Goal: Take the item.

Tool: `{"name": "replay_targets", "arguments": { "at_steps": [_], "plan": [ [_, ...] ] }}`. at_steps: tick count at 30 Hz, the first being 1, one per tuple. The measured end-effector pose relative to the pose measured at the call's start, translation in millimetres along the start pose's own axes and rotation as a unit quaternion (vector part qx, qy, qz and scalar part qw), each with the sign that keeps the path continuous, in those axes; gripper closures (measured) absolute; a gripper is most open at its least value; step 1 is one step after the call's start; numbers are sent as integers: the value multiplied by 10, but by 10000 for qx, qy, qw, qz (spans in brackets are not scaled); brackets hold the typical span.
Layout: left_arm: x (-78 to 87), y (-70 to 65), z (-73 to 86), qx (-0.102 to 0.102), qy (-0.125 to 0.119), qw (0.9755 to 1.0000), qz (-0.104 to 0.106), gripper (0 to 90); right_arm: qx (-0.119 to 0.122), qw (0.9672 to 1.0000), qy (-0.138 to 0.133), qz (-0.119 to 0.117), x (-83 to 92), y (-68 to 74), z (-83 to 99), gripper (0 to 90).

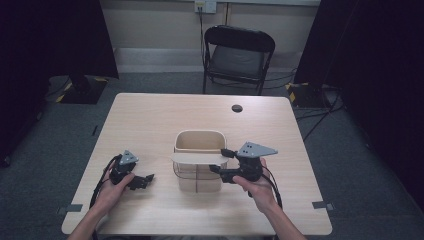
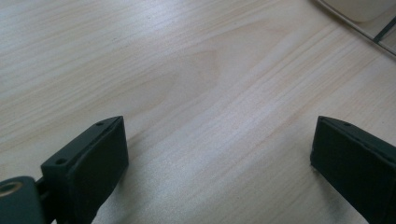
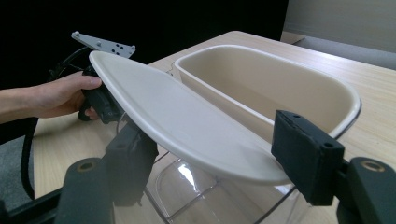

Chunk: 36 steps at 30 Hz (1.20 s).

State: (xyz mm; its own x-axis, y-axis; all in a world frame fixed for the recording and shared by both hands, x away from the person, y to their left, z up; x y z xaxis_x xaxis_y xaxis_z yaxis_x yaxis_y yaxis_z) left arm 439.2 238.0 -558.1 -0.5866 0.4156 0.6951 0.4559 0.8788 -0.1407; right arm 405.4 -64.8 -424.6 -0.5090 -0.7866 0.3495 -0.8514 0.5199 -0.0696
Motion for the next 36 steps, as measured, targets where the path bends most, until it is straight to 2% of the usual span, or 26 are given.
{"name": "replay_targets", "arguments": {
  "at_steps": [11, 36],
  "plan": [
    [0, 0, 0, 2, 2, 10000, -1, 36, -73, 9998, 32, -202, -18, -5, -14, 316],
    [0, 3, -2, -25, -1, 10000, -3, 36, -145, 9995, -31, -288, -28, -40, -59, 374]
  ]
}}
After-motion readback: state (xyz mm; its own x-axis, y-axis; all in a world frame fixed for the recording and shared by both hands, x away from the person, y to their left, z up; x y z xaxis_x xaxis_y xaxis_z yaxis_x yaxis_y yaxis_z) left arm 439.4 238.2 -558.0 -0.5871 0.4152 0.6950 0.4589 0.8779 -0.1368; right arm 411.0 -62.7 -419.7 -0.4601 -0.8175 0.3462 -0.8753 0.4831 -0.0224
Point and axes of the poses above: each handheld gripper's, and its own axes: x roughly backward along the jaws, z roughly out of its underside, y roughly to its left, the point moved 8 cm from there along -x, roughly forward along the jaws, and after that the axes turned 12 degrees about x, right-handed, at the moved point
